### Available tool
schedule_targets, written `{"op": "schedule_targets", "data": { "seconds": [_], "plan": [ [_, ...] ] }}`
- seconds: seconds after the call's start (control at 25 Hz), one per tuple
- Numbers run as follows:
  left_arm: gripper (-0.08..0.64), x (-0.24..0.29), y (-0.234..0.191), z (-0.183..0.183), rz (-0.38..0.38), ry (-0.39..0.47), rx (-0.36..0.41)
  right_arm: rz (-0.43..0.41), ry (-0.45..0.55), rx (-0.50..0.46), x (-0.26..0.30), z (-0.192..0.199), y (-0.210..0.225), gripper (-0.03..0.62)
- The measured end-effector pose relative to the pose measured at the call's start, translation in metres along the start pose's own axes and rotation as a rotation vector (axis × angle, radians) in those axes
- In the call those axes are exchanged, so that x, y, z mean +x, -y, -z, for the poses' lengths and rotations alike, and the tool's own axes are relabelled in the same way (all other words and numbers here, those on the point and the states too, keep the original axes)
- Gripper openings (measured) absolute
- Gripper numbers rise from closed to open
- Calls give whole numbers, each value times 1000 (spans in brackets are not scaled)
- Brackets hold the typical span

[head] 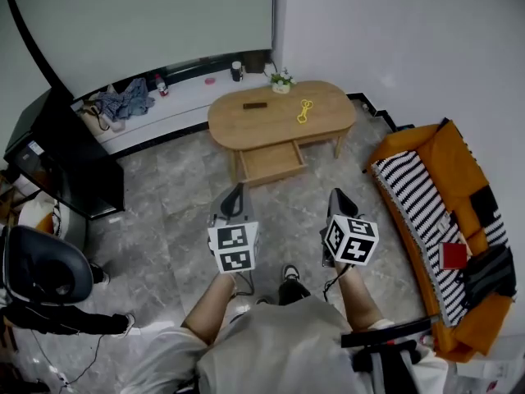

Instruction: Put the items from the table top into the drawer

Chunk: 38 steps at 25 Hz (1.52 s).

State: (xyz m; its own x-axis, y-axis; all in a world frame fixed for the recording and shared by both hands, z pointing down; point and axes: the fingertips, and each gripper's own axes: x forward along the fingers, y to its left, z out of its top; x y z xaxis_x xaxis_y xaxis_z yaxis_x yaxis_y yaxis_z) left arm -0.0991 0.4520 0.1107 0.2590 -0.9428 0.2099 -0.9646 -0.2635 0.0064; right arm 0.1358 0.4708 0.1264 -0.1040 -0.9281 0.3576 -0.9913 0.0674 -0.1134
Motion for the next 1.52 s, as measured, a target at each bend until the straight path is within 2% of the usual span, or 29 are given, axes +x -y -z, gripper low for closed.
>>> {"op": "schedule_targets", "data": {
  "seconds": [0.4,0.84,1.04,1.28,1.52],
  "plan": [
    [9,75,0,9,-19,-23,-36,6,-5,4,75,-10,36,-8],
    [9,232,-3,-45,-75,-37,-1,-49,-3,34,234,-90,89,-8],
    [9,300,5,-61,-94,-40,30,-76,-9,45,299,-115,118,-8],
    [9,353,-3,-63,-128,-64,37,-104,-49,38,363,-123,135,-8],
    [9,389,-33,-43,-148,-117,28,-109,-108,42,414,-113,124,-8]
  ]
}}
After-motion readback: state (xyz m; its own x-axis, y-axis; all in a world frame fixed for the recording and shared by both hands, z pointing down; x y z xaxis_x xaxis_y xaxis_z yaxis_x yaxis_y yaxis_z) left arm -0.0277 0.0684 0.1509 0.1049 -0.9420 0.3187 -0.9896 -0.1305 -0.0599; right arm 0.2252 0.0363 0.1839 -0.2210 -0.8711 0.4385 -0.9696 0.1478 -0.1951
